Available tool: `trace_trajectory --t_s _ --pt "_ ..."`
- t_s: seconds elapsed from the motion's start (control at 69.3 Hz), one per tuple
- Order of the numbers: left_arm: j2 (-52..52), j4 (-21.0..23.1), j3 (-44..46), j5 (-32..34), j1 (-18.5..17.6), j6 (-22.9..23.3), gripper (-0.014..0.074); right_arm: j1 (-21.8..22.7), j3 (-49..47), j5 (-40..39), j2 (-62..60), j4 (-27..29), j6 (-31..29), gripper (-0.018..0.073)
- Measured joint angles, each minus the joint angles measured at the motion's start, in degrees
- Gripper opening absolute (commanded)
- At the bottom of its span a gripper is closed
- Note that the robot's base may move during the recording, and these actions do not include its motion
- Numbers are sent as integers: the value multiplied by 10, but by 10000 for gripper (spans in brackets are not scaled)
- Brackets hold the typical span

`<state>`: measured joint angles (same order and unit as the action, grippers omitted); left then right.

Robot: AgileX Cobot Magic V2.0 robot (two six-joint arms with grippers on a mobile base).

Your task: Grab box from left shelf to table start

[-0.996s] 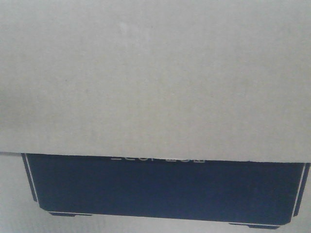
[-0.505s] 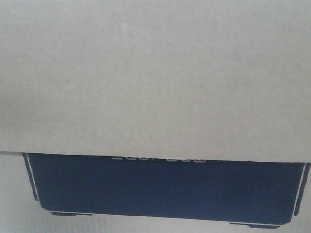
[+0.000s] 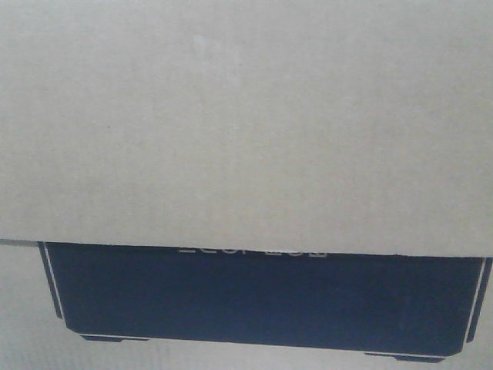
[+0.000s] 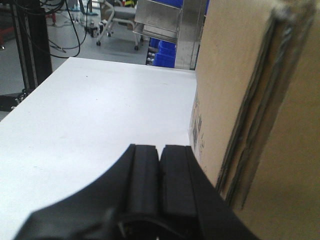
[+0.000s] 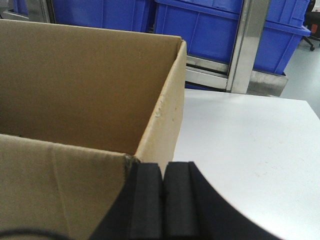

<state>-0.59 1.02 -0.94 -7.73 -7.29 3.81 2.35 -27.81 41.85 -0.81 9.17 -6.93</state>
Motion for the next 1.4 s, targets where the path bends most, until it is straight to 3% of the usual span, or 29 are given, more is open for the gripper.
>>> trace_trajectory --t_s 0.823,0.996,1.184,1.4 --pt "0 0 -9 23 0 0 -100 0 6 -3 0 -1 0 57" --pt "0 0 -9 23 0 0 -100 0 55 -82 0 -40 13 57" --pt "0 0 -9 23 0 0 -100 0 176 -205 0 -103 111 57" --pt "0 0 -9 23 0 0 -100 0 278 -293 0 -114 134 57"
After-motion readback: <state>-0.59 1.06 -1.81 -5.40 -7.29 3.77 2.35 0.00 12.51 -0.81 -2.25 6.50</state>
